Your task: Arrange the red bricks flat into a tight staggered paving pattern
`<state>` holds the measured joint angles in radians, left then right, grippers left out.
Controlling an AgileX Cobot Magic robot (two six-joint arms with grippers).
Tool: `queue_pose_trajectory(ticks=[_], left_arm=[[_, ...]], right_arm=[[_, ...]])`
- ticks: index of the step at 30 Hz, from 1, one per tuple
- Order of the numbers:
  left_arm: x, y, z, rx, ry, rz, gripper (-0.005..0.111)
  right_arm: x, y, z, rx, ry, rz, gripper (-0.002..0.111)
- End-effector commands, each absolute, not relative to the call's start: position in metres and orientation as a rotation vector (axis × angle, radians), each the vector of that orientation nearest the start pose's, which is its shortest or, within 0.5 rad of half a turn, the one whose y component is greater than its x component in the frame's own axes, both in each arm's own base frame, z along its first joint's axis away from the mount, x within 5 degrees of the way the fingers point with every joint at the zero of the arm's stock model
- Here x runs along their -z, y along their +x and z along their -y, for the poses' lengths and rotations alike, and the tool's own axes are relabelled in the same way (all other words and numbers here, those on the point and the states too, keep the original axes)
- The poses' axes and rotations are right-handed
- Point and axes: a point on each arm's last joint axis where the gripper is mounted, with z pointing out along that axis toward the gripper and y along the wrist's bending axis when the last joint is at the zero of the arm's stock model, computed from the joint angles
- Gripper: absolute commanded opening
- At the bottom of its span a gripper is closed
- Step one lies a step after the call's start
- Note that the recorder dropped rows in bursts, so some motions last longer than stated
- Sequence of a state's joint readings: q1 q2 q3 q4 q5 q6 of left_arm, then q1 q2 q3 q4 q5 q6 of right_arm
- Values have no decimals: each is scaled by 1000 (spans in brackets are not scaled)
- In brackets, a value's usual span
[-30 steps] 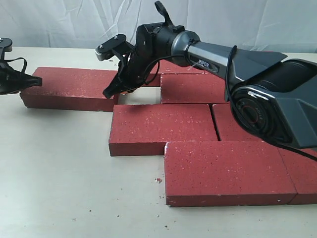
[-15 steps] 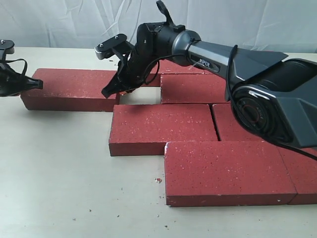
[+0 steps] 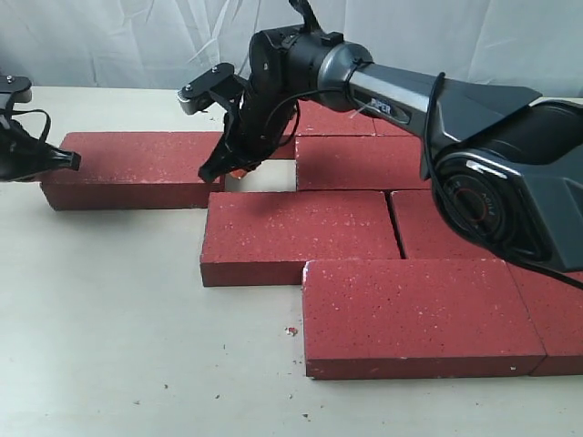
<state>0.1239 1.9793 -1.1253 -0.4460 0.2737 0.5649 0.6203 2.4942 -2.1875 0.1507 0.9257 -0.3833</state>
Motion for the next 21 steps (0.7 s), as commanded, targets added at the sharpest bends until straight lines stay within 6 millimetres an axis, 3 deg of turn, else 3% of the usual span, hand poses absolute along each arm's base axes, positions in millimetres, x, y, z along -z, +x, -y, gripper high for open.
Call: queue_pose_trajectory(ticks=[1, 10, 16, 21], left_arm=[[-137, 392, -40, 48, 8, -2540, 0], [-143, 399, -51, 9, -129, -2431, 0], [-124, 406, -48, 23, -166, -2449, 0], [-123, 407, -46, 35, -168, -2457, 0]], right_arm=[[-152, 434, -319, -235, -1215, -2392, -1], [-138, 451, -319, -235, -1104, -2308, -1], [-130, 454, -321, -244, -1082, -2287, -1], [-130, 451, -323, -299, -1058, -2318, -1]])
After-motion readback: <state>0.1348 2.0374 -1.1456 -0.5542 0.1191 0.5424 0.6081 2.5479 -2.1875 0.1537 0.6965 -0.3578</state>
